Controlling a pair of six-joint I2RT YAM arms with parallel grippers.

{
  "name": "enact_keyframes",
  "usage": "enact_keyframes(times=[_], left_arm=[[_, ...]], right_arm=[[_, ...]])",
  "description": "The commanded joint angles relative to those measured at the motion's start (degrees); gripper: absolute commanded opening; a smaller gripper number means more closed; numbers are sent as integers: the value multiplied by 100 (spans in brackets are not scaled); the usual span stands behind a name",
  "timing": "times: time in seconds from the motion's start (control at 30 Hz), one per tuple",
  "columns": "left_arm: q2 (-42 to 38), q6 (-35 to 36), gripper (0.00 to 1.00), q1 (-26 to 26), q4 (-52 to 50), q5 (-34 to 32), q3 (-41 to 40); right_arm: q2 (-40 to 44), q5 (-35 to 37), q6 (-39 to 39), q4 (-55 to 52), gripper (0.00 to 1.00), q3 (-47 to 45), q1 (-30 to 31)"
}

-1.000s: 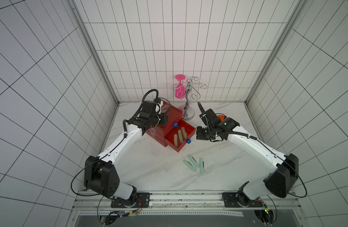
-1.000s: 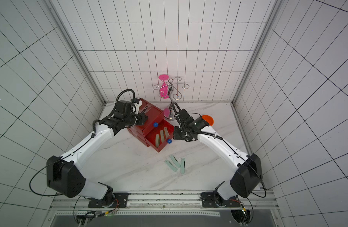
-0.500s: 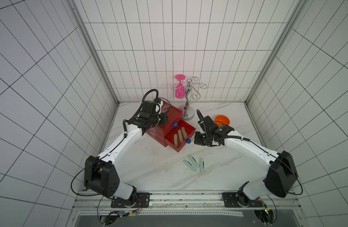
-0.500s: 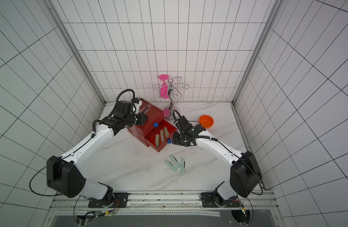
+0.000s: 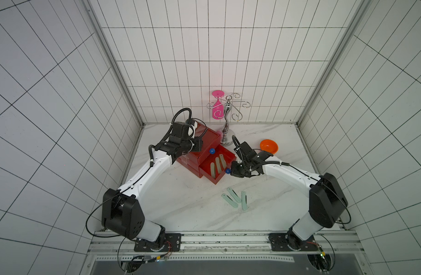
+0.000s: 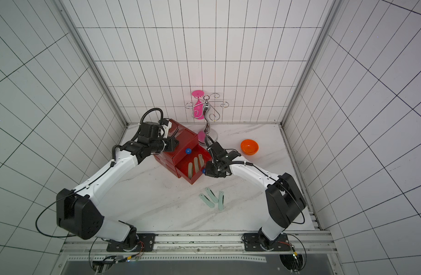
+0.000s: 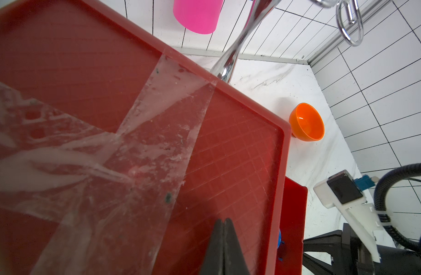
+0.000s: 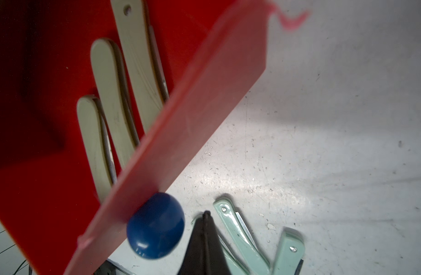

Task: Place the fruit knives into the drawer by color
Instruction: Close the drawer in the storage box.

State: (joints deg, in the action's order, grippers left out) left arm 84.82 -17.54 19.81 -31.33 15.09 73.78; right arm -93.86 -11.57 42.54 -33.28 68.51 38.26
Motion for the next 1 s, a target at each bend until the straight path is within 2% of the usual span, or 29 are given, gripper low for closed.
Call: enact_keyframes(times=[0.0,0.6,0.97], left_arm=[[369,-4,0,-65,-1136,-330,-259],[404,4,0,-72,-1147,-340,-261],[437,5,0,-74,-1155,-350,-259]], right_arm=[[-150,-160,75,133,0,59,-7],[-916,-866,165,711,0,968,-59],[-978,-1285,494,1924,0,756,-175]])
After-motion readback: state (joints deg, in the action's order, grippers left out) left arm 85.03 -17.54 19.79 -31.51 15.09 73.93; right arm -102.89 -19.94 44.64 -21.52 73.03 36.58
